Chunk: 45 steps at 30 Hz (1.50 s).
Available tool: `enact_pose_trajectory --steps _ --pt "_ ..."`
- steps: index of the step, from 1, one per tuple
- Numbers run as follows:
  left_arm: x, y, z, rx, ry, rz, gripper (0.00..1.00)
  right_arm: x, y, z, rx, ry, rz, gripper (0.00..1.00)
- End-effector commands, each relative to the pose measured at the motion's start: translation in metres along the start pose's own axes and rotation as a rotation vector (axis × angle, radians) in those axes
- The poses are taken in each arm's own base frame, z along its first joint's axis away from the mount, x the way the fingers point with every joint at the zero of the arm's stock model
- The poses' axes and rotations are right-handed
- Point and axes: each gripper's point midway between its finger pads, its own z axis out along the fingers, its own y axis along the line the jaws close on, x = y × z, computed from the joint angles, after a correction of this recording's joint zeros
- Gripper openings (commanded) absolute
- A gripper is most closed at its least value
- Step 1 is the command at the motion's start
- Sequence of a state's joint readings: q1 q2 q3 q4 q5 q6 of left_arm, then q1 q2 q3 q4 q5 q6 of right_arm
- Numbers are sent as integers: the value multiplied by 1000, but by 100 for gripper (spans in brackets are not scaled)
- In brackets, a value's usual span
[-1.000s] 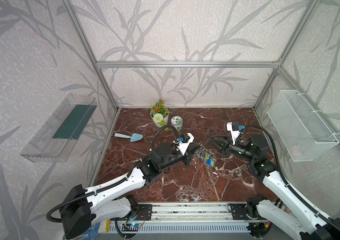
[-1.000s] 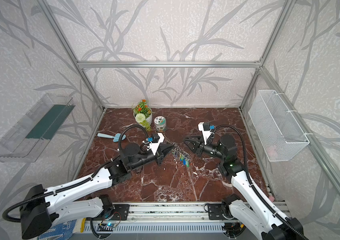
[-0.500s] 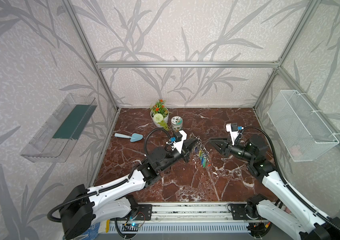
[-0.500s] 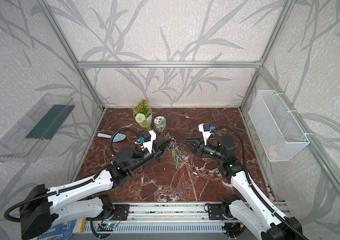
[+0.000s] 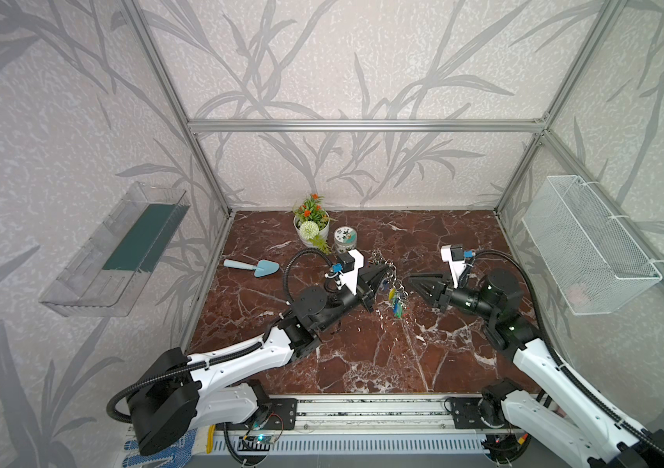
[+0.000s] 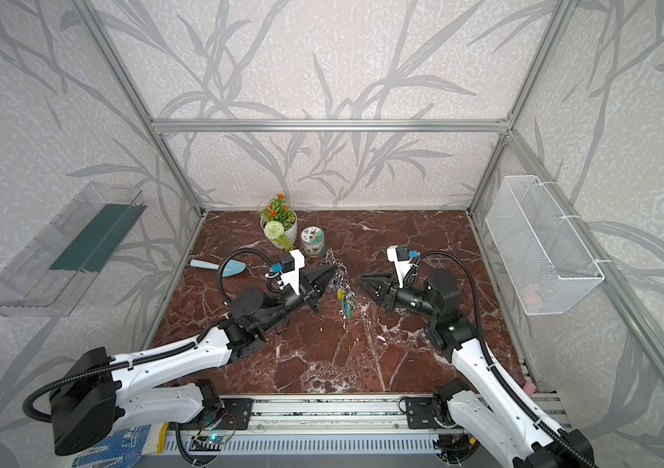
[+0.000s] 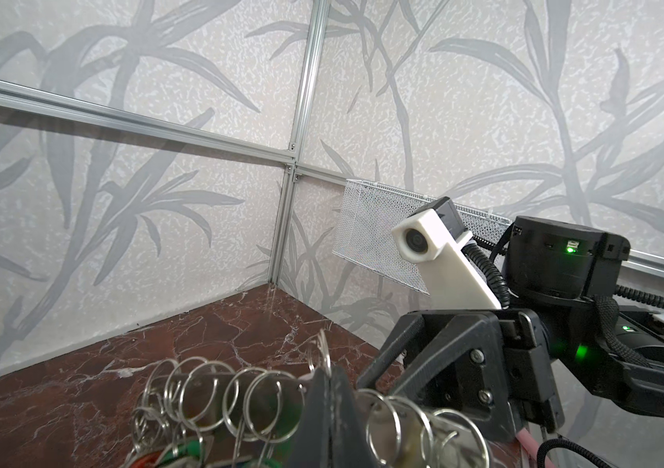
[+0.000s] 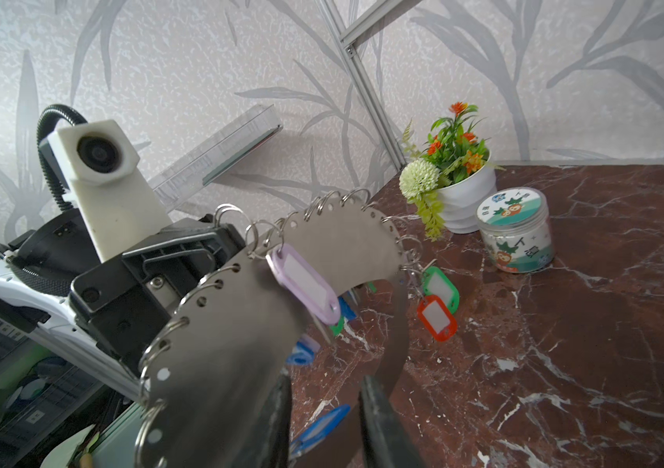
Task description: Put the keys on the keyring
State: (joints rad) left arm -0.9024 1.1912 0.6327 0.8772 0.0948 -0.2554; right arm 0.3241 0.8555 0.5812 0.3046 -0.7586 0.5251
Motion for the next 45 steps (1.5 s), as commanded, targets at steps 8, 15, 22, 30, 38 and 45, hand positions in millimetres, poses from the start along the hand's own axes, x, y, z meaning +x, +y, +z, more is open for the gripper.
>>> enact_pose_trajectory --steps 8,15,22,30,38,45 --pt "-35 -19 -8 88 -108 -29 0 -59 30 -5 -87 -111 -108 42" --pt "-30 -29 -3 153 -74 -45 0 -55 53 4 -228 -58 -143 48" --pt "-32 -33 0 188 -66 -87 0 -43 57 13 -287 -19 -138 43" --pt "-38 -32 -1 216 -79 -117 0 -36 55 17 -305 -5 -121 34" --pt "-42 -38 -4 257 -71 -126 0 -34 44 23 -280 -2 -105 34" --pt "-46 -34 -6 248 -83 -124 0 -17 44 32 -309 44 -86 34"
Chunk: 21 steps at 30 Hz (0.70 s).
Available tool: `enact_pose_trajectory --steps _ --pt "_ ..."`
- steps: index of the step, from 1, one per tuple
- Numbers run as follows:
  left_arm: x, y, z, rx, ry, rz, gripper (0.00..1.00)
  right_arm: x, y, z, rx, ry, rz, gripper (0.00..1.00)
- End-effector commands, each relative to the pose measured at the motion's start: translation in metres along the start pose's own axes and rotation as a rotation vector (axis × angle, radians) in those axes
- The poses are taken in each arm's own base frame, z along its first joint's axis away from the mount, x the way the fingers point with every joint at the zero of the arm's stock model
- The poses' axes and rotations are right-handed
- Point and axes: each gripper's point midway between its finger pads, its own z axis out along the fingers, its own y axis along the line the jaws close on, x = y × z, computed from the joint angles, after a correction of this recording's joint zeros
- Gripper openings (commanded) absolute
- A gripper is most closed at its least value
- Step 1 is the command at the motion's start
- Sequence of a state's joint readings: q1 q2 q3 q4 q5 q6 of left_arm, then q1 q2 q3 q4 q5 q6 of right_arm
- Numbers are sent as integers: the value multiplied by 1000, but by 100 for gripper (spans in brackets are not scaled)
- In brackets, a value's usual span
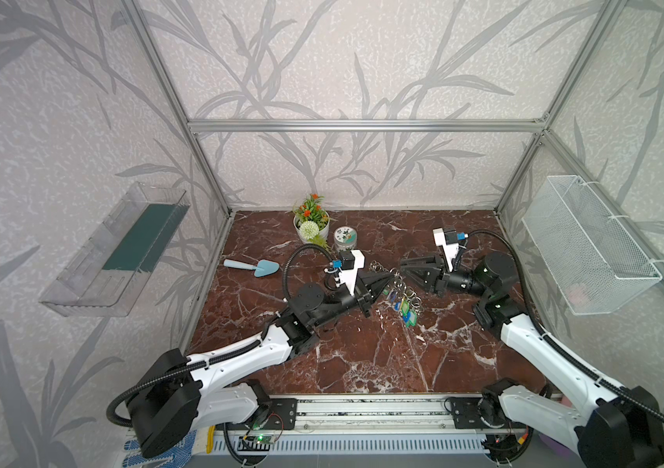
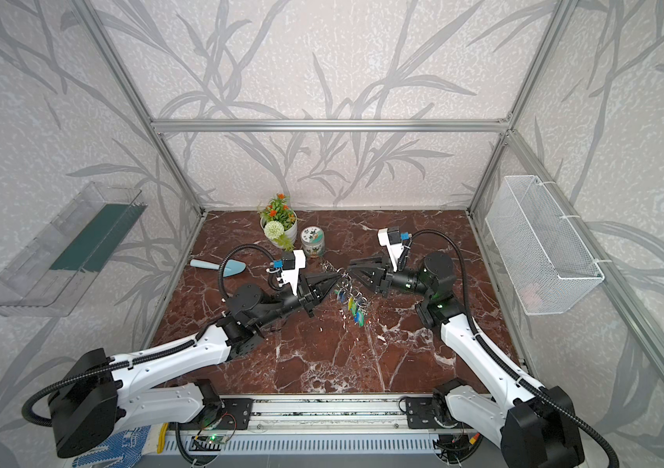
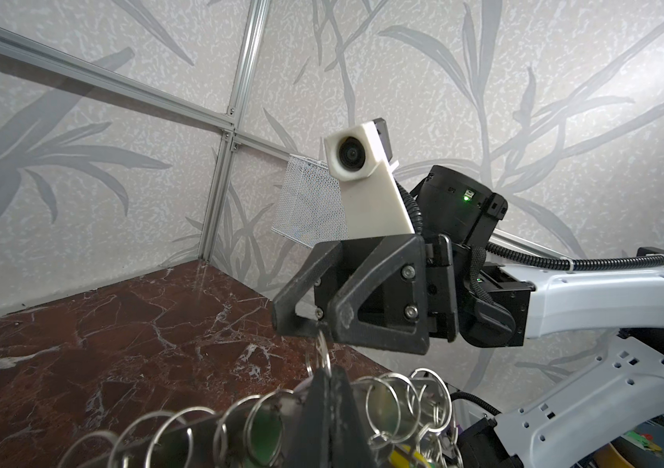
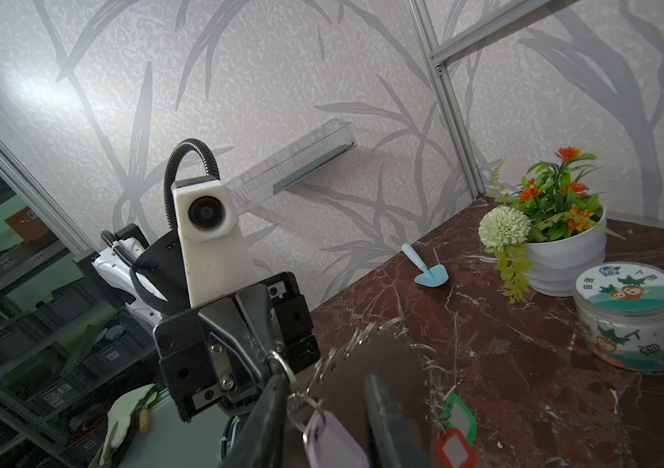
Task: Put the keys on the keyring
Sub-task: 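Move the right gripper back and pinch the plate edge beside the lilac tag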
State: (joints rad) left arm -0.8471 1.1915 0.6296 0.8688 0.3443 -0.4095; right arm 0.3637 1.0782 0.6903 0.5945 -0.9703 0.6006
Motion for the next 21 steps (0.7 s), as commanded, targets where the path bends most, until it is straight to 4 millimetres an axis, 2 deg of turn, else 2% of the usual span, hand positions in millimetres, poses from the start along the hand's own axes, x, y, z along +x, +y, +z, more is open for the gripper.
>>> enact_pose_trajectory --steps 1,8,13,21 --pt "-54 -24 -3 78 -157 36 0 7 9 5 -36 21 -30 34" --pt "-61 -12 -7 31 -187 36 0 22 10 6 -29 50 -23 32" --pt "-68 -10 -9 35 -212 24 0 28 10 5 -32 60 -14 27" --pt "-67 -13 -8 59 -205 13 0 26 10 8 -42 54 -19 21"
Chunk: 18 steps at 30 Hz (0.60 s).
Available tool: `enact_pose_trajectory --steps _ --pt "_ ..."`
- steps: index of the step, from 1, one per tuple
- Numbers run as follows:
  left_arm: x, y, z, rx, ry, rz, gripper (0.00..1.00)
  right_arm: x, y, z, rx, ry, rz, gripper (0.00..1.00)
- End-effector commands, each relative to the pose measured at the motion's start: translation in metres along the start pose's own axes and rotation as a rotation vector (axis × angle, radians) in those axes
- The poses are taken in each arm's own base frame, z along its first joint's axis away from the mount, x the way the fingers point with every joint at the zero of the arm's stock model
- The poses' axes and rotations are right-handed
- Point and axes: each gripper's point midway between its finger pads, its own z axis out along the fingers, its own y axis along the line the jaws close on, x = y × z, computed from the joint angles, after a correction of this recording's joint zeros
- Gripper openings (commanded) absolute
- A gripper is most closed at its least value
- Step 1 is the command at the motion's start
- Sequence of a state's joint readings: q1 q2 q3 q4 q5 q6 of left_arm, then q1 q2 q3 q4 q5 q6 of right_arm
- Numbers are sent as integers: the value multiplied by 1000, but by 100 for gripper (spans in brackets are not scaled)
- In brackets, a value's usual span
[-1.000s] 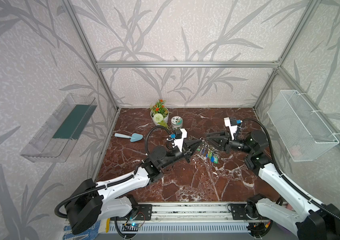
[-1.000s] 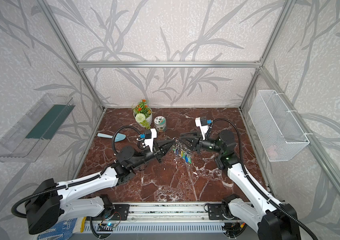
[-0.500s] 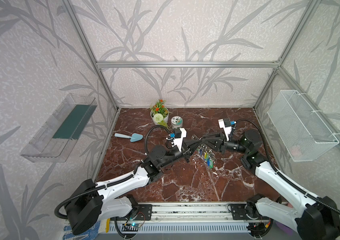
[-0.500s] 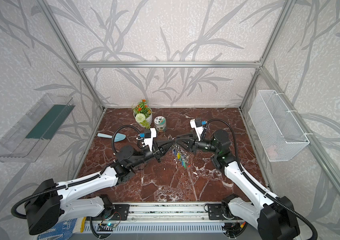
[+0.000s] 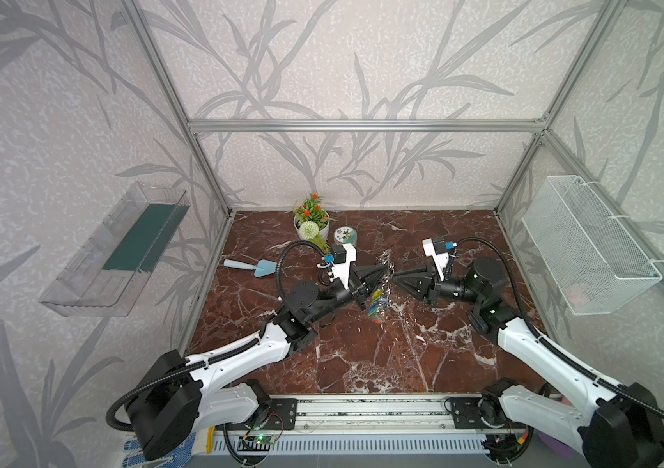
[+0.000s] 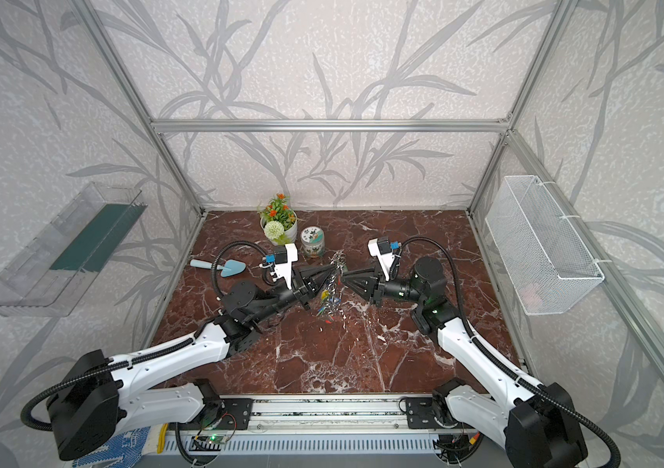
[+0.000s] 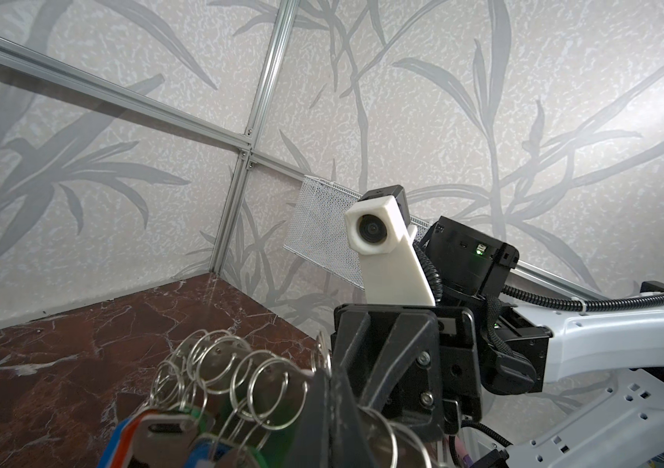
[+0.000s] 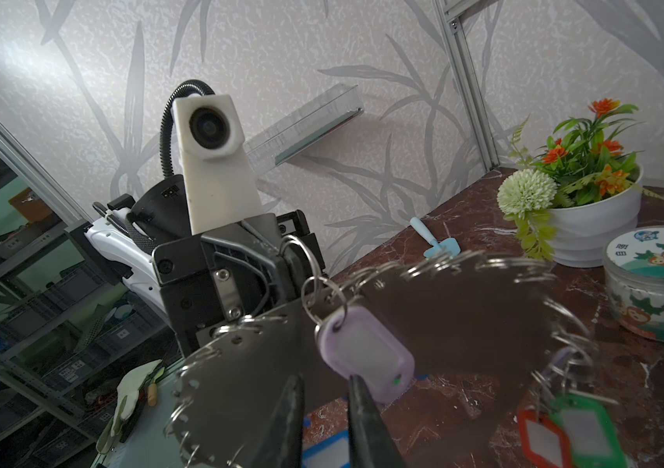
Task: Put the keys on the keyring
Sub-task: 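Move the right gripper back and pinch the plate edge beside the lilac tag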
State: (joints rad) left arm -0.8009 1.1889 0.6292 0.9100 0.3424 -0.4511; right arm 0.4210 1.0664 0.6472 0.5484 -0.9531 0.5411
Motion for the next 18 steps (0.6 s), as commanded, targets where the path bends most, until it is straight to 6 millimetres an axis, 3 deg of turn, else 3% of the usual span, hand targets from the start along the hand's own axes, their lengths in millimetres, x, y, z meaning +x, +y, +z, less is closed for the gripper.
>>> enact_pose_trajectory --steps 1,11,18 --pt "-50 -26 -2 85 -148 27 0 -3 7 2 -32 -2 -27 20" --pt "-47 -27 -1 95 -136 14 0 -2 8 6 -45 -2 -29 39" --pt "-45 -27 2 105 -129 0 0 -2 10 8 -52 -2 -37 37"
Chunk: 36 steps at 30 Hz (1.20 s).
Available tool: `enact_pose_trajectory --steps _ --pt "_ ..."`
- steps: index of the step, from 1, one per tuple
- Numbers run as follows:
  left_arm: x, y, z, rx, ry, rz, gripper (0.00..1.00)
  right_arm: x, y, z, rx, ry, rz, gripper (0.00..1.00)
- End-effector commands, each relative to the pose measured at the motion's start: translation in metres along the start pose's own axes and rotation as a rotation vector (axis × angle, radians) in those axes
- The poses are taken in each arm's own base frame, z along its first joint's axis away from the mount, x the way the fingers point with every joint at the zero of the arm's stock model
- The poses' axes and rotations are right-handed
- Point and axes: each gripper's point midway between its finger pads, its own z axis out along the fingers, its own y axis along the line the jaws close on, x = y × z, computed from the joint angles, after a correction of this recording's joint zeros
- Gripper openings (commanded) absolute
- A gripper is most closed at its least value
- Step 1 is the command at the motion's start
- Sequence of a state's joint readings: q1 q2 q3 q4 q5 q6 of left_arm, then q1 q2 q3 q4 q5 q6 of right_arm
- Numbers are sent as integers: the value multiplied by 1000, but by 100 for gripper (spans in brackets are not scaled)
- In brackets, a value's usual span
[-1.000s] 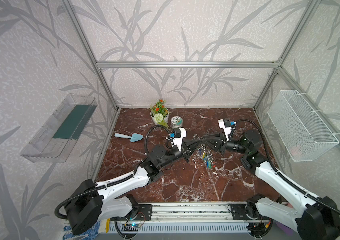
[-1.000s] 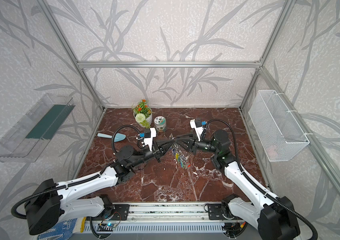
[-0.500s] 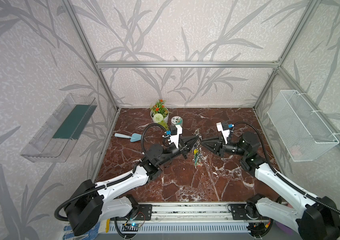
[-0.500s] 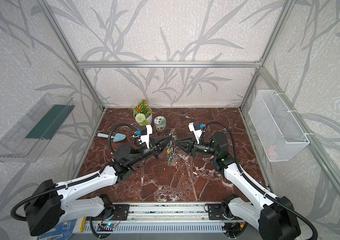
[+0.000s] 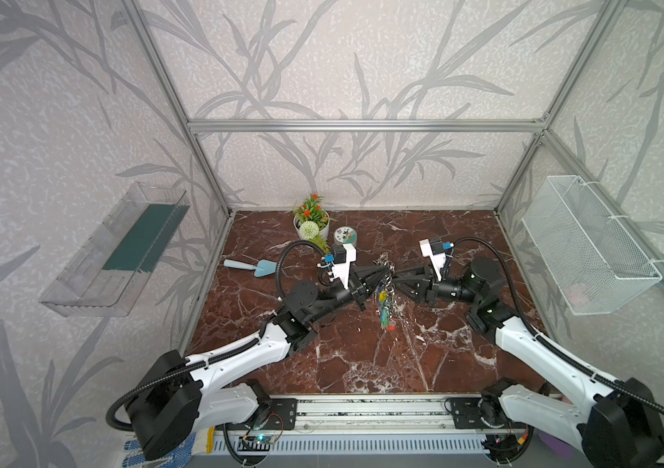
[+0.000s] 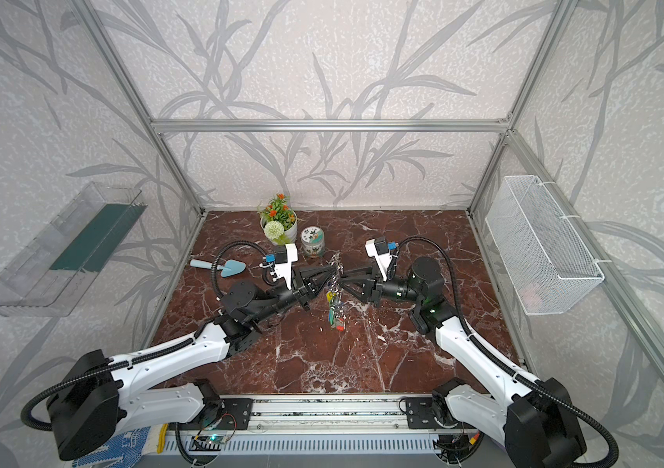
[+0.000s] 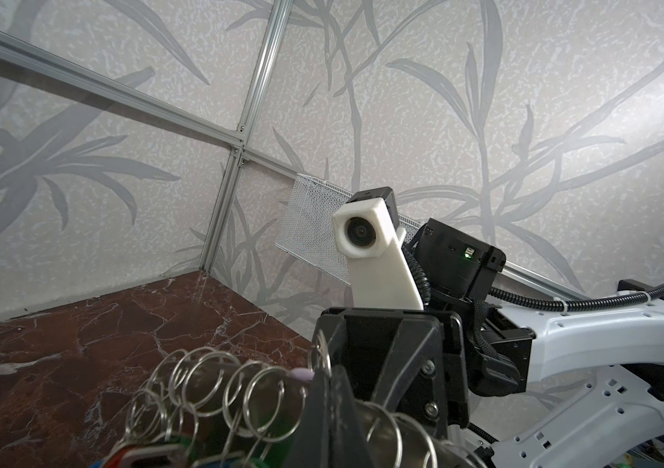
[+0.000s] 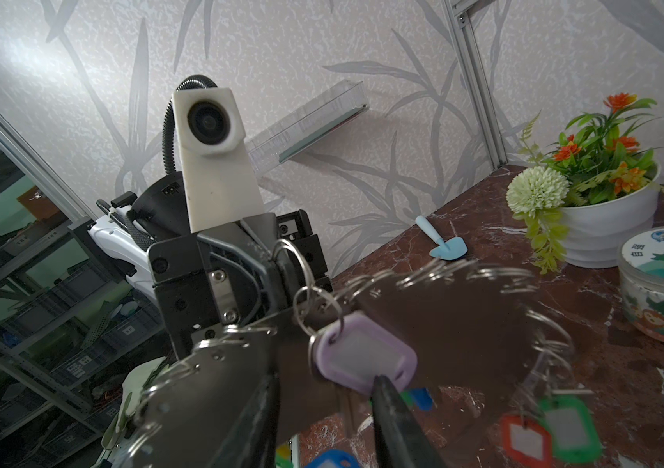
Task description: Put the keys on the keyring
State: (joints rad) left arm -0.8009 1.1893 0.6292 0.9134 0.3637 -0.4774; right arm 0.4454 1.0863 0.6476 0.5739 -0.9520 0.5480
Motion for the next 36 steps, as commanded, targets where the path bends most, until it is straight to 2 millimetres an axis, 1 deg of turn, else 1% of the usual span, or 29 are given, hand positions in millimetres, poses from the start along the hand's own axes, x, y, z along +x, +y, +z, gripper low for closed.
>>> enact_pose_trajectory --steps 1,3,7,12,15,21,29,34,35,36 --pt "-45 -25 3 91 -133 25 0 -5 7 2 -27 -10 -40 34" --pt "-45 -25 3 94 -132 23 0 -5 6 2 -21 -12 -41 30" --pt "-46 -24 4 81 -130 31 0 -3 1 2 -1 -14 -35 16" --pt "-54 -23 6 67 -134 55 0 1 1 3 3 -11 -34 7" --pt "-57 -25 8 71 -135 60 0 4 1 3 6 -8 -35 0" --pt "-60 -26 10 75 -138 66 0 11 2 4 10 9 -34 0" --pt "-62 -22 7 61 -142 69 0 9 0 -3 75 8 -57 0" --pt "-61 -21 4 65 -141 57 0 4 -16 -15 182 -11 -47 0" --pt "-61 -20 3 65 -144 54 0 1 -23 -20 217 -17 -35 2" --pt "-60 -19 2 67 -139 49 0 -2 -28 -24 248 -26 -28 6"
